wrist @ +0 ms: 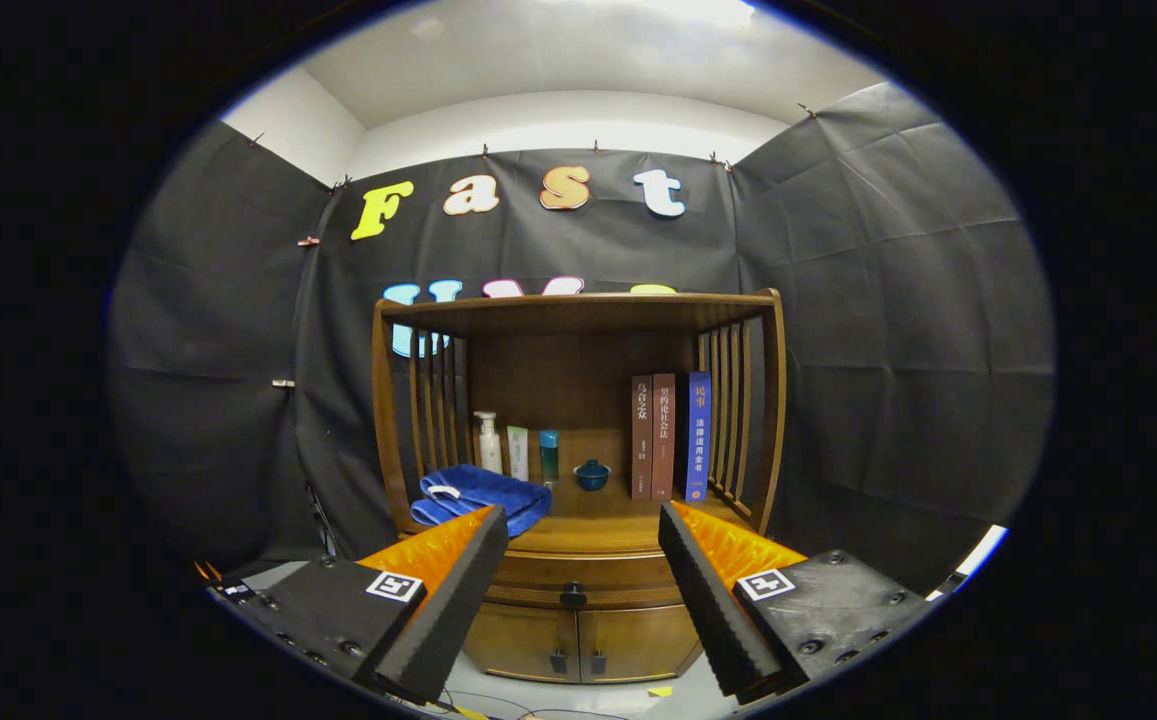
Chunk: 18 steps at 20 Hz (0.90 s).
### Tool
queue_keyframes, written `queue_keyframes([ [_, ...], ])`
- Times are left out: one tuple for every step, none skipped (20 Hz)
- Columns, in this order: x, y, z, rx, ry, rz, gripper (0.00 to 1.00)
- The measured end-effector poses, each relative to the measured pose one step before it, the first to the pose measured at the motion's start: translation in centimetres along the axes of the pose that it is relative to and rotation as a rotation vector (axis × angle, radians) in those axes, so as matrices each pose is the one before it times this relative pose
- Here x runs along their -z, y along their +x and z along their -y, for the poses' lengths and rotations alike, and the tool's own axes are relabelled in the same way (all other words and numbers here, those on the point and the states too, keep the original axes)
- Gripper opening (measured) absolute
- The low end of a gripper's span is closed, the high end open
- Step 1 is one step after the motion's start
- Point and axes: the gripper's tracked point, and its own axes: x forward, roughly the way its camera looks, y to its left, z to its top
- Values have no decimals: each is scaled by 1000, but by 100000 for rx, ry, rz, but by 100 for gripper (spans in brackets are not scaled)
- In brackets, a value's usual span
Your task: Pull open the drawer, take out the items inside it, and place them on the countertop above the cabinet.
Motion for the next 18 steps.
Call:
queue_keyframes([
  [660,323,68,159,-581,-1333,99],
  [794,108,57,88,-438,-1481,98],
  [680,304,-4,-109,-257,-1299,98],
  [521,369,-275,-437,157,-896,98],
  [604,436,-222,-417,422,-807,99],
  [497,562,-281,-574,405,-765,99],
  [733,626,-72,-251,142,-1038,98],
  [735,648,0,-409,-74,-1142,99],
  [805,657,-7,-231,-331,-1074,98],
  [731,652,-183,-514,-214,-1157,98],
  [581,690,-177,-624,25,-812,99],
  [358,775,6,-212,128,-469,99],
  [419,918,14,-85,520,-45,99],
  [512,671,105,-174,665,-64,99],
  [655,1019,132,15,749,-407,99],
  [823,1274,86,272,397,-996,99],
  [915,1217,43,300,256,-1100,98],
  [997,1057,-30,0,174,-1393,98],
])
